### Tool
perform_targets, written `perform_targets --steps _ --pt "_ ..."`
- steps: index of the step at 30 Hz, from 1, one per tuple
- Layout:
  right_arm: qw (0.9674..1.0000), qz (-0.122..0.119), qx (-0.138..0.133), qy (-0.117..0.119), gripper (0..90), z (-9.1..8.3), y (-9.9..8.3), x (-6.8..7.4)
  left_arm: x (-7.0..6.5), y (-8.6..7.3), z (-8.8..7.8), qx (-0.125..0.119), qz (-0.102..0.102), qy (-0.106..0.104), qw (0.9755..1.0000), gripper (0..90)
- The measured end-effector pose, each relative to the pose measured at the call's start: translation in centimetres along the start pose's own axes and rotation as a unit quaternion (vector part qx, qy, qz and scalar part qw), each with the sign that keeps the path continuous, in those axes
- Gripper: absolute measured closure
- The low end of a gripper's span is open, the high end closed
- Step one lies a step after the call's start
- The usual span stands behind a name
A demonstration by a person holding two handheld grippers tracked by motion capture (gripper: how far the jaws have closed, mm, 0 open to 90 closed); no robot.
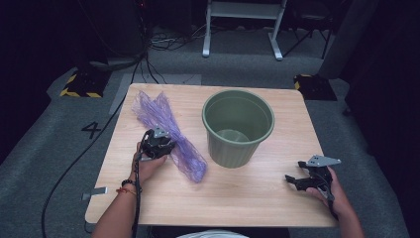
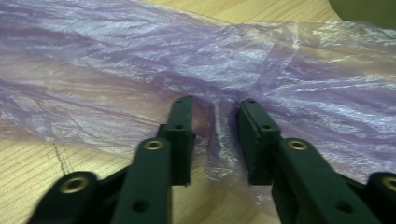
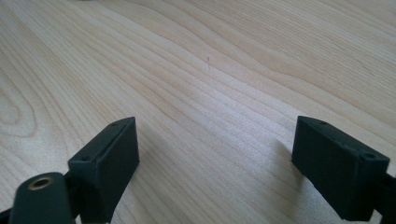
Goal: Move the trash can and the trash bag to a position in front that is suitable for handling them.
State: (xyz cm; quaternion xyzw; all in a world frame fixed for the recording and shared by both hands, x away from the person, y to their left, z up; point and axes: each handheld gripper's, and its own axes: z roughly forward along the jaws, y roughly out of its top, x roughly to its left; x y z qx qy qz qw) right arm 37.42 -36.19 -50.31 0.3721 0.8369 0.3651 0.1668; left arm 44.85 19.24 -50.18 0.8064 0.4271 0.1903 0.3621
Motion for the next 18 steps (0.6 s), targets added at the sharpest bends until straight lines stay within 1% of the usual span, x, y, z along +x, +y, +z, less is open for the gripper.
perform_targets --steps 1,2,6,7,8,10,11,12,13,14,15,16,17,18 --pt "1.0000 0.000 0.000 0.000 14.7 0.00 0.00 0.00 0.01 -0.02 0.00 -0.002 -0.001 0.000 1.0000 72.4" --pt "1.0000 0.000 0.000 0.000 14.7 0.00 0.00 0.00 0.02 -0.05 -0.05 -0.001 -0.001 0.002 1.0000 77.3" --pt "1.0000 0.000 0.000 0.001 14.9 -0.01 0.01 0.02 0.00 -0.05 -0.07 0.000 -0.002 0.006 1.0000 77.4" --pt "1.0000 0.000 0.000 0.001 14.9 -0.01 0.01 0.02 -0.03 -0.03 -0.03 -0.001 -0.005 0.009 1.0000 75.8" --pt "1.0000 0.000 0.000 0.001 14.9 0.00 0.01 0.01 -0.03 -0.01 0.00 -0.001 -0.007 0.014 0.9999 69.7" --pt "1.0000 -0.003 0.000 0.003 14.9 -0.01 0.01 0.03 -0.03 -0.03 -0.01 0.000 -0.008 0.009 0.9999 54.7" --pt "1.0000 -0.004 0.000 0.005 14.9 -0.01 0.02 0.05 -0.02 -0.04 -0.05 0.000 -0.009 0.006 0.9999 51.9" --pt "1.0000 -0.005 0.001 0.005 14.9 -0.01 0.02 0.05 0.02 -0.06 -0.14 -0.003 -0.011 0.000 0.9999 48.5" --pt "1.0000 -0.006 0.001 0.005 14.9 -0.02 0.03 0.07 0.00 -0.11 -0.20 -0.011 -0.015 -0.003 0.9998 43.3" --pt "1.0000 -0.009 0.001 0.004 14.9 -0.03 0.05 0.10 -0.02 -0.14 -0.32 -0.014 -0.019 -0.004 0.9997 37.8" --pt "0.9999 -0.012 0.002 0.003 15.7 -0.04 0.11 0.16 -0.02 -0.14 -0.32 -0.014 -0.019 -0.004 0.9997 35.8" --pt "0.9999 -0.012 0.001 0.007 17.2 -0.02 0.21 0.27 -0.11 -0.13 -0.63 -0.023 -0.014 -0.018 0.9995 32.4" --pt "0.9999 -0.012 0.001 0.007 17.2 -0.02 0.21 0.27 -0.11 -0.13 -0.63 -0.023 -0.014 -0.018 0.9995 29.7" --pt "0.9997 -0.014 -0.004 0.019 17.8 0.02 0.49 0.56 -0.36 -0.01 -0.97 -0.031 -0.011 -0.019 0.9993 27.8"
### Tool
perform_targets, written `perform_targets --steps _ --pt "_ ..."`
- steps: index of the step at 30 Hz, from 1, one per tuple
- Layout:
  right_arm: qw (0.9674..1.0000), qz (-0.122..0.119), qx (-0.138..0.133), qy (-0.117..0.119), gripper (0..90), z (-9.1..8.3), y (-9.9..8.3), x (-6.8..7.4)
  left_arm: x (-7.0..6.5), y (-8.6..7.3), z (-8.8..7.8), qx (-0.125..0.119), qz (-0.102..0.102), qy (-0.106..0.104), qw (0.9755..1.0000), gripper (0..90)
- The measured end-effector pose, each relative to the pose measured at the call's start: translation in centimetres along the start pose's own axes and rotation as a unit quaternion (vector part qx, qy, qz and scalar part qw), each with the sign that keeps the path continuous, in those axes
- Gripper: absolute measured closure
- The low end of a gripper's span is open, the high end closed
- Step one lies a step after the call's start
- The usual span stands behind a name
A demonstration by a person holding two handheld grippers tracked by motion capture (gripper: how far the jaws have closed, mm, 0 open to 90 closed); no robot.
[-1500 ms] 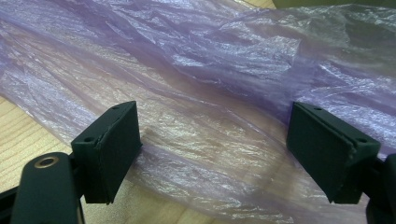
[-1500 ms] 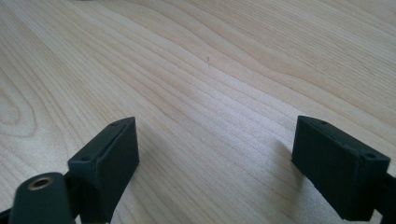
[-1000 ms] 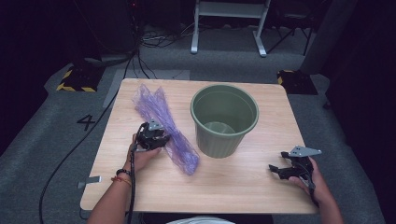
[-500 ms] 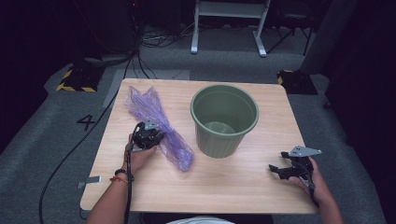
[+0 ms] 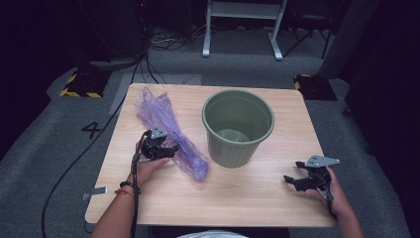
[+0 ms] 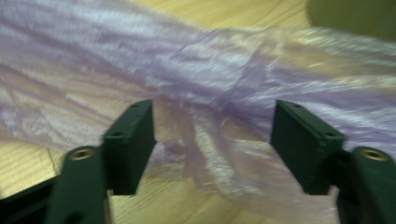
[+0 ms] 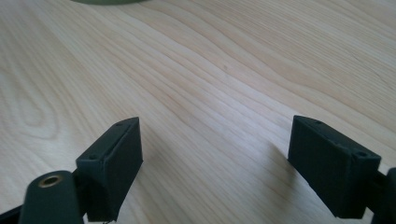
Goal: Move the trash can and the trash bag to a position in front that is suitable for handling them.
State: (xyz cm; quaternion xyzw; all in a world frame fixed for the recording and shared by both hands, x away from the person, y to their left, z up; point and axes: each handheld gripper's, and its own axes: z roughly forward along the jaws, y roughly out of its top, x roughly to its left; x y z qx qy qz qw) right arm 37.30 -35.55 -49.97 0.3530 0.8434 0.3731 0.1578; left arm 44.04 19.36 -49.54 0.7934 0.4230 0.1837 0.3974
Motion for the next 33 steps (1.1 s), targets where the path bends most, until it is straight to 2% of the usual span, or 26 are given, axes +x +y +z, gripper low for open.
perform_targets --steps 3,9,11,15,17,21,24,28,31,32,33 --pt "1.0000 -0.008 -0.003 0.002 18.0 0.0 0.4 0.4 -0.5 0.1 -0.4 -0.006 0.000 -0.010 0.9999 23.5" --pt "0.9998 -0.015 -0.009 -0.006 20.7 0.1 0.6 0.8 -1.8 0.1 -0.6 0.010 0.006 -0.028 0.9995 18.8" --pt "0.9998 -0.019 -0.004 -0.007 20.6 0.2 0.5 0.8 -2.7 0.1 -0.4 0.026 0.014 -0.040 0.9988 16.1" --pt "0.9996 -0.024 0.002 -0.012 20.8 0.4 0.3 0.9 -3.6 0.0 -0.1 0.027 0.025 -0.038 0.9986 15.9" --pt "0.9996 -0.024 0.000 -0.015 21.3 0.4 0.3 0.8 -4.0 0.0 0.3 0.031 0.039 -0.037 0.9981 15.9" --pt "0.9997 -0.021 -0.002 -0.015 21.1 0.4 0.2 0.8 -4.4 0.1 1.0 0.046 0.034 -0.019 0.9982 16.4" --pt "0.9996 -0.022 -0.003 -0.016 20.9 0.5 0.2 0.8 -4.4 0.0 1.6 0.052 0.032 -0.010 0.9981 19.4" --pt "0.9996 -0.022 -0.005 -0.016 20.9 0.5 0.2 0.8 -4.3 0.2 1.8 0.048 0.028 -0.007 0.9984 23.9" --pt "0.9997 -0.020 -0.006 -0.013 20.6 0.5 0.2 0.7 -4.1 0.3 1.7 0.043 0.029 -0.005 0.9986 32.5" --pt "0.9997 -0.019 -0.006 -0.012 20.6 0.5 0.1 0.7 -4.0 0.2 1.7 0.039 0.025 -0.007 0.9989 36.3" --pt "0.9997 -0.018 -0.006 -0.012 20.7 0.5 0.1 0.7 -3.8 0.2 1.6 0.037 0.030 -0.010 0.9988 41.6"
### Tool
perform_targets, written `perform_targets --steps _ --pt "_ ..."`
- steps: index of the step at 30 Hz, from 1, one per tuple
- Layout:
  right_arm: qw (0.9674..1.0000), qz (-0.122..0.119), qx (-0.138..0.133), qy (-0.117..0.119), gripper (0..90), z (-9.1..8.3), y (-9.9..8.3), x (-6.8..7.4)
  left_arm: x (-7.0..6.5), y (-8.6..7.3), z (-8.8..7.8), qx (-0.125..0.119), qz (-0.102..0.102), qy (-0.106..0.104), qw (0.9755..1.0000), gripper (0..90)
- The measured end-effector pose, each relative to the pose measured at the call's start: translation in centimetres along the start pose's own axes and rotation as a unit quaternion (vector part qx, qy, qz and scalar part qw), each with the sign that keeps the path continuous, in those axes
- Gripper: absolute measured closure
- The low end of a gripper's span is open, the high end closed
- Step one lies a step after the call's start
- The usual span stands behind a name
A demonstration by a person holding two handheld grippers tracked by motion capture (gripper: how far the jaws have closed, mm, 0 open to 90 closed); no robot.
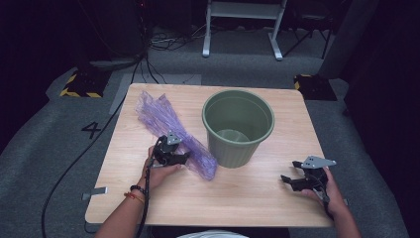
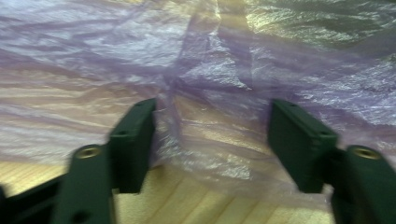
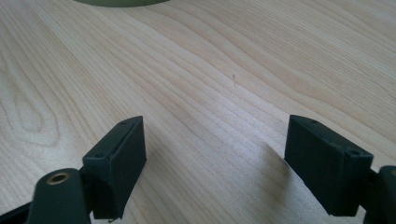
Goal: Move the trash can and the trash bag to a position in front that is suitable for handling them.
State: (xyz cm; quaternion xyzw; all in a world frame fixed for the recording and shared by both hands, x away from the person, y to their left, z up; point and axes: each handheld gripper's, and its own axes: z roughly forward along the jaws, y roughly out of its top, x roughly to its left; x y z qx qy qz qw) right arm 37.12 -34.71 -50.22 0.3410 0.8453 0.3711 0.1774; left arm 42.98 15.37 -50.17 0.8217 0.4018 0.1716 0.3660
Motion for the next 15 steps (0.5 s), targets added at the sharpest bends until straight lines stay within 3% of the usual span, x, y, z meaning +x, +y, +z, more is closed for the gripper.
perform_targets --steps 2,7,10,15 --pt "1.0000 0.001 -0.001 0.000 20.9 0.0 0.0 0.0 0.2 -0.1 -0.1 -0.003 -0.005 0.001 1.0000 55.4" --pt "1.0000 0.004 -0.002 0.003 21.2 0.0 -0.1 -0.1 0.9 -0.2 -0.2 -0.007 -0.010 0.010 0.9999 75.4" --pt "1.0000 0.005 -0.002 0.003 21.3 0.0 -0.1 -0.1 1.1 -0.2 -0.2 -0.008 -0.015 0.013 0.9998 82.9" --pt "1.0000 0.006 -0.002 0.005 21.2 0.0 -0.1 -0.1 1.2 -0.2 -0.3 -0.007 -0.020 0.014 0.9997 87.2"
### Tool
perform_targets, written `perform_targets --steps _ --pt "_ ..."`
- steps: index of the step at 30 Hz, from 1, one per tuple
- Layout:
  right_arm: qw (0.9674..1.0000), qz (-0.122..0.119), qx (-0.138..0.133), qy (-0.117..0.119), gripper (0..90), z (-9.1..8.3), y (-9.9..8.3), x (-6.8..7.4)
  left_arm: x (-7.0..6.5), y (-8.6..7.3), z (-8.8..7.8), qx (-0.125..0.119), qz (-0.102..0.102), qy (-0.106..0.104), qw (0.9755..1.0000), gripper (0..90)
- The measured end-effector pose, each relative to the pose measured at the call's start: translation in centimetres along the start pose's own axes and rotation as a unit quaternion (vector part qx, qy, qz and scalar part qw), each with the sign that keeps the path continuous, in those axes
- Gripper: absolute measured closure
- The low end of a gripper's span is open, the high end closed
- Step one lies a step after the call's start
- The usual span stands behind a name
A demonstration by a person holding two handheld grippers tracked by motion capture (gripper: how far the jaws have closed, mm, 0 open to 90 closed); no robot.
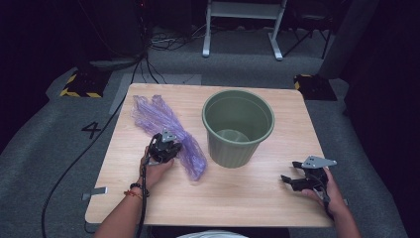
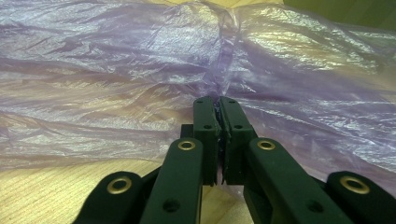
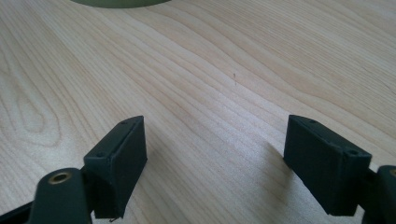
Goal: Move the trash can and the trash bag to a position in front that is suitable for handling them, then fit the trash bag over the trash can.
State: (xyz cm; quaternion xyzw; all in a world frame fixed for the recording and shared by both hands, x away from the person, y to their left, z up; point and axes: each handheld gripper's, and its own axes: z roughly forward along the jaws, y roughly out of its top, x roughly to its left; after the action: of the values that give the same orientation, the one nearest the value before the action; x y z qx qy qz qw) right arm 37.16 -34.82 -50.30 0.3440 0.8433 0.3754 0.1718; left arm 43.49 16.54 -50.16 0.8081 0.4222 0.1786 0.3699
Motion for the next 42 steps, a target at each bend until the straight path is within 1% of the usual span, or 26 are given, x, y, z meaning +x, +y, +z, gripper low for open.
perform_targets --steps 2,5,6,8,9,10,13,14,22,24,25,28,34,38,41,42 --pt "1.0000 0.001 0.000 0.001 21.2 0.00 0.00 -0.01 0.04 0.00 -0.02 0.000 0.003 -0.001 1.0000 87.5" --pt "1.0000 0.002 0.000 0.002 21.2 0.01 0.00 -0.05 0.03 -0.05 -0.06 -0.003 -0.002 -0.004 1.0000 87.7" --pt "1.0000 0.002 0.001 0.002 21.2 0.02 0.01 -0.06 0.09 -0.06 -0.10 -0.003 0.000 -0.005 1.0000 87.8" --pt "1.0000 0.005 0.002 0.004 21.2 0.03 0.02 -0.12 0.12 -0.07 -0.16 -0.005 -0.002 -0.006 1.0000 87.8" --pt "1.0000 0.005 0.002 0.004 21.2 0.03 0.02 -0.12 0.12 -0.07 -0.16 -0.005 -0.002 -0.006 1.0000 87.8" --pt "1.0000 0.006 0.002 0.007 21.2 0.05 0.03 -0.18 0.20 -0.07 -0.22 -0.010 -0.001 -0.005 0.9999 87.8" --pt "0.9999 0.007 0.004 0.011 20.8 0.11 0.07 -0.29 0.31 -0.11 -0.24 -0.010 -0.002 -0.004 0.9999 87.8" --pt "0.9999 0.007 0.004 0.011 20.4 0.16 0.10 -0.30 0.44 -0.11 -0.29 -0.012 0.002 -0.004 0.9999 87.8" --pt "0.9999 0.003 0.004 0.015 20.2 0.27 0.19 -0.35 0.67 -0.17 -0.66 -0.021 0.004 -0.012 0.9997 87.8" --pt "0.9999 0.004 0.005 0.015 20.1 0.27 0.18 -0.34 0.76 -0.15 -0.82 -0.025 0.004 -0.009 0.9996 87.8" --pt "0.9999 0.004 0.004 0.014 20.2 0.27 0.19 -0.35 0.79 -0.13 -0.88 -0.026 0.002 -0.011 0.9996 87.9" --pt "0.9999 0.005 0.005 0.015 20.1 0.28 0.19 -0.37 0.81 -0.13 -0.86 -0.026 0.002 -0.010 0.9996 87.9" --pt "0.9999 0.006 0.005 0.015 20.0 0.28 0.19 -0.35 0.80 -0.06 -0.73 -0.025 0.008 -0.009 0.9996 88.1" --pt "0.9999 0.006 0.005 0.014 20.0 0.28 0.19 -0.33 0.65 0.06 -0.75 -0.029 0.010 -0.006 0.9995 88.2" --pt "0.9999 0.007 0.005 0.014 19.9 0.29 0.19 -0.33 0.66 0.13 -0.92 -0.032 0.009 -0.007 0.9994 88.2" --pt "0.9999 0.007 0.005 0.014 19.9 0.29 0.19 -0.33 0.65 0.16 -0.97 -0.037 0.006 -0.007 0.9993 88.2"
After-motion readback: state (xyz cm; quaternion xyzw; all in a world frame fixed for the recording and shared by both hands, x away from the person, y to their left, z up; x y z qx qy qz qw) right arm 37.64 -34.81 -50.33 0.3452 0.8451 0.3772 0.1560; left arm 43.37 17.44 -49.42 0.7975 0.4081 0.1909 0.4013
